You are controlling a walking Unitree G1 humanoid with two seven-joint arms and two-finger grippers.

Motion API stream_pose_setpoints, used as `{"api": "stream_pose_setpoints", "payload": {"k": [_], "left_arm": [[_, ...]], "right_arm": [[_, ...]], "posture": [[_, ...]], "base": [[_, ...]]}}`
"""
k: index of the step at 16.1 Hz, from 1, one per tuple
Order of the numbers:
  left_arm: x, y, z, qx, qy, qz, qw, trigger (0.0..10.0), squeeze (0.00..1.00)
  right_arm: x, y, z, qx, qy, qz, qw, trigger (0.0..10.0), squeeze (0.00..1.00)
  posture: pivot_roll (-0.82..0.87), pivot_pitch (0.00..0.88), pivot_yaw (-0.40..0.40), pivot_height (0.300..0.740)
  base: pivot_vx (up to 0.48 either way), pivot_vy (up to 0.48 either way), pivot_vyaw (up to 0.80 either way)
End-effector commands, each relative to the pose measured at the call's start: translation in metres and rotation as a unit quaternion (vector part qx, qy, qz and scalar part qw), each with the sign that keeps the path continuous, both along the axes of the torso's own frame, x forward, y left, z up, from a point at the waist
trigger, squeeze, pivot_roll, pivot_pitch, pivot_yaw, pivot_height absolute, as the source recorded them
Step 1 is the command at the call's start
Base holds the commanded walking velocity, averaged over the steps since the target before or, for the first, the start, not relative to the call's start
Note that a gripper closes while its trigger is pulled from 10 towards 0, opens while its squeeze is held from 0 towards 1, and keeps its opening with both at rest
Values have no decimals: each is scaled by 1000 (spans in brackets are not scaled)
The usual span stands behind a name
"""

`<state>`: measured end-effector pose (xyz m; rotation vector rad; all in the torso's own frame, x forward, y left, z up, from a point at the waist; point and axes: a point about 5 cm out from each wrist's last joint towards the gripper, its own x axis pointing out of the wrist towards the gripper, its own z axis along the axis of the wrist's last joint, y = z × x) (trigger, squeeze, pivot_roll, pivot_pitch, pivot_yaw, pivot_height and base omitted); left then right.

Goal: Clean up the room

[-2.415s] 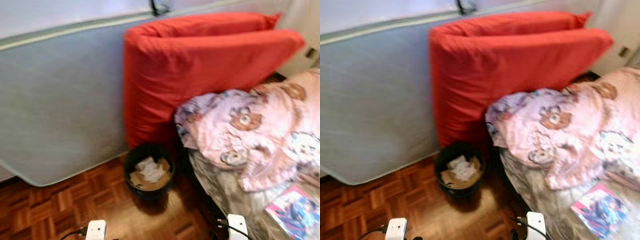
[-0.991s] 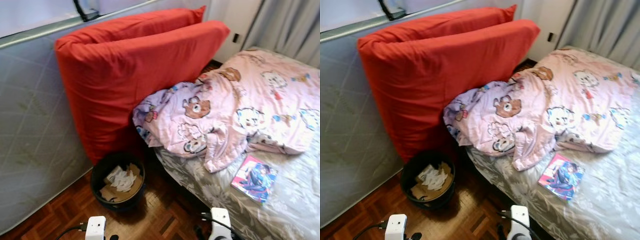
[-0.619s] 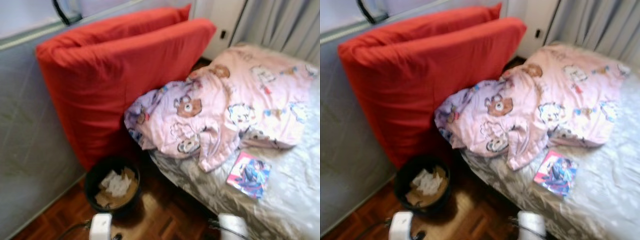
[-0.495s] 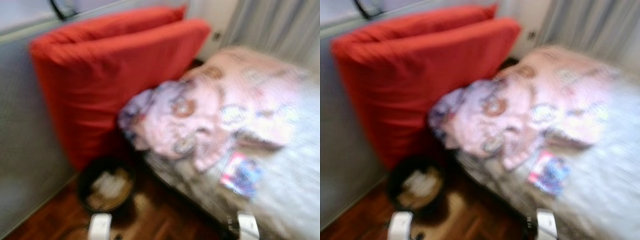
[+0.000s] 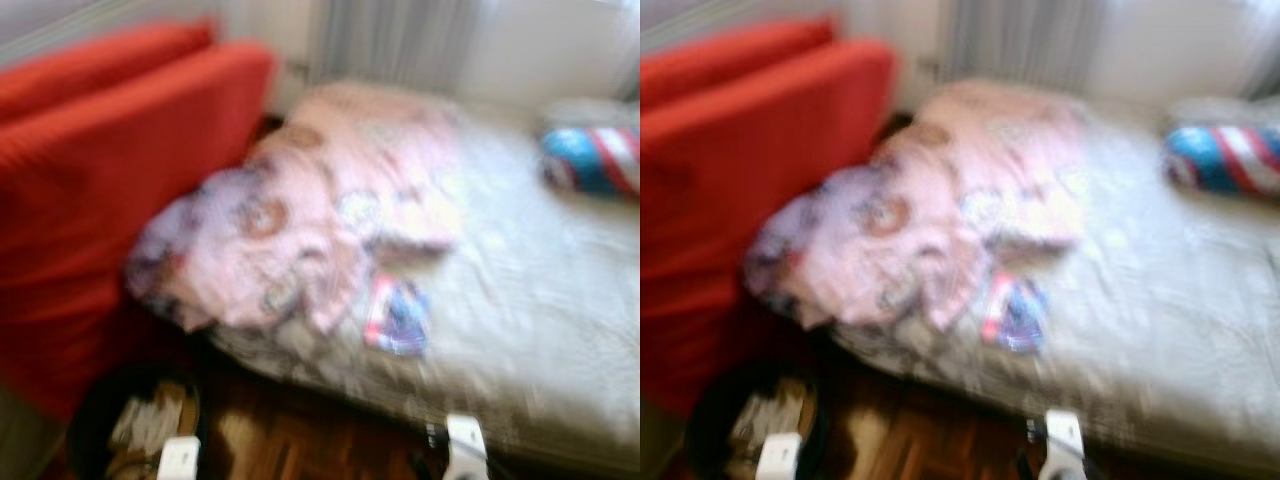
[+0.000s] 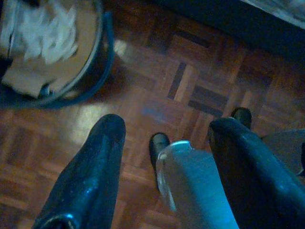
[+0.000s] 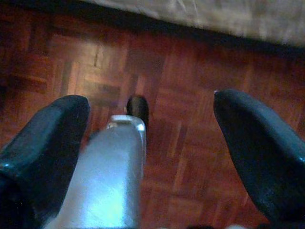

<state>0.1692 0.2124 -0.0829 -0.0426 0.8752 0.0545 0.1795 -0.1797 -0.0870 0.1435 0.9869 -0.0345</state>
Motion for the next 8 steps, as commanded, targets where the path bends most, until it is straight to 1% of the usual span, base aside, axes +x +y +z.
{"api": "stream_pose_setpoints", "payload": {"k": [1,2,4,5,8], "left_arm": [[-5,-7,-4,-6,12,-3,1000,10000,0],[-5,-12,-5,-8,13,-5,1000,10000,0],[-5,-18,-6,-11,13,-7,1000,10000,0],[-5,-23,-6,-12,13,-9,1000,10000,0],[-5,-29,-7,-14,12,-11,1000,10000,0]], "right_arm": [[-1,-2,-1,-10,6,-3,1000,10000,0],[1,7,-1,-7,6,0,1000,10000,0],[2,10,0,-7,6,1,1000,10000,0],[4,14,0,-6,5,3,1000,10000,0],[-4,19,-4,-6,9,5,1000,10000,0]], "posture": [[65,103,-33,740],[65,104,-33,740],[64,105,-34,740],[64,106,-34,740],[64,104,-36,740]], "base": [[0,0,-763],[0,0,-763],[0,0,-763],[0,0,-763],[0,0,-752]]}}
